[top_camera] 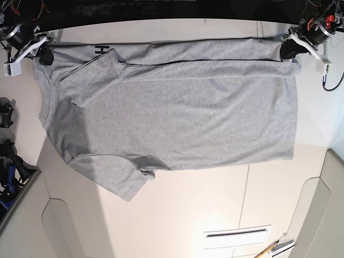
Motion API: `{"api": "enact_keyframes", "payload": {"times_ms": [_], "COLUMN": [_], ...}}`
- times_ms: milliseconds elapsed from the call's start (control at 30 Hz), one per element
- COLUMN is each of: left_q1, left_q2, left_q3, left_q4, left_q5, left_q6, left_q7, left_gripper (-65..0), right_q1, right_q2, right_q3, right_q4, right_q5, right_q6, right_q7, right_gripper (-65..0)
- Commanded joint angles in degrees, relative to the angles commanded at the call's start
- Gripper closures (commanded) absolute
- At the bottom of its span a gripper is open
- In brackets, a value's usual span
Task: Fold the T-shirt properly
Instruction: 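Pull the grasped shoulder edge away from the hem with both grippers, then open both grippers and release the shoulder edge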
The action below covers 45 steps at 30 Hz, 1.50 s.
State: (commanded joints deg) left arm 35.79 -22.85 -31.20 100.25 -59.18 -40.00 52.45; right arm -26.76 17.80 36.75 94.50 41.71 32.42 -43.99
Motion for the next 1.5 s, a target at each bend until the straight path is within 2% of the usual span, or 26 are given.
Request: {"api": "enact_keyframes", "payload": {"times_ms": [133,533,567,633,667,700,767,867,933,1067,1167,1300,1367,1500], "left_q1": [1.62,5.31,5.31,5.33,5.33,5.35,5.33,5.29,5.31,5.01,3.72,-2.47,-5.64,-13.20], "left_q2": [-0.02,-0.02,-0.02,0.00,-0.02,-0.02,0.00,0.00,0.00,-0.02,-0.02,-0.02,-0.35,-0.83], "left_q3": [-0.02,0.00,0.00,0.00,0.00,-0.02,-0.35,-4.22,-8.22,-13.97,-16.13,-16.39,-16.15,-14.32], "left_q4": [0.22,4.07,4.04,4.04,4.04,4.04,4.07,4.07,4.07,4.07,4.04,3.93,3.69,0.11], "left_q5": [-1.57,-1.46,-1.46,-1.46,-1.46,-1.49,-1.49,-2.99,-5.29,-7.72,-7.32,-3.45,-1.03,3.69], "left_q6": [0.00,0.00,0.00,0.00,0.00,0.00,0.00,0.00,0.00,0.00,0.00,0.00,0.00,0.00], "left_q7": [0.33,0.13,0.13,0.13,0.13,0.13,0.11,0.07,0.09,0.07,-0.61,-1.79,-3.41,-7.32], "left_gripper": [0.0,0.0,-3.0,-17.2,-23.1,-26.5,-27.4,-27.4,-27.9,-38.5,-39.3,-39.4,-39.4,-44.6], "right_q1": [-1.57,-4.37,-4.39,-4.37,-4.37,-4.37,-4.17,-2.71,-0.48,6.01,12.41,21.79,26.05,34.38], "right_q2": [0.00,0.46,0.46,0.46,0.46,0.46,0.46,0.48,0.68,1.75,2.51,3.67,4.28,4.39], "right_q3": [1.62,3.80,3.80,3.80,4.00,4.35,5.95,9.70,11.85,12.57,12.13,9.16,5.68,-2.14], "right_q4": [0.07,0.11,0.11,0.11,0.11,0.11,0.11,0.11,0.11,0.07,-0.76,-2.89,-5.01,-13.49], "right_q5": [0.98,2.45,2.45,2.43,2.43,2.45,2.47,2.49,2.71,2.29,2.16,-0.96,-4.39,-11.06], "right_q6": [0.00,-0.02,-0.02,-0.04,-0.02,-0.04,-0.04,-0.07,-0.07,-0.74,-0.72,-0.74,-1.01,-1.66], "right_q7": [-0.04,0.02,0.02,0.04,0.28,0.79,1.81,3.30,3.30,4.35,4.59,6.16,7.85,11.37], "right_gripper": [0.0,0.0,-3.0,-20.6,-26.8,-30.3,-31.0,-31.0,-31.0,-31.0,-31.0,-31.0,-31.0,-31.0]}}
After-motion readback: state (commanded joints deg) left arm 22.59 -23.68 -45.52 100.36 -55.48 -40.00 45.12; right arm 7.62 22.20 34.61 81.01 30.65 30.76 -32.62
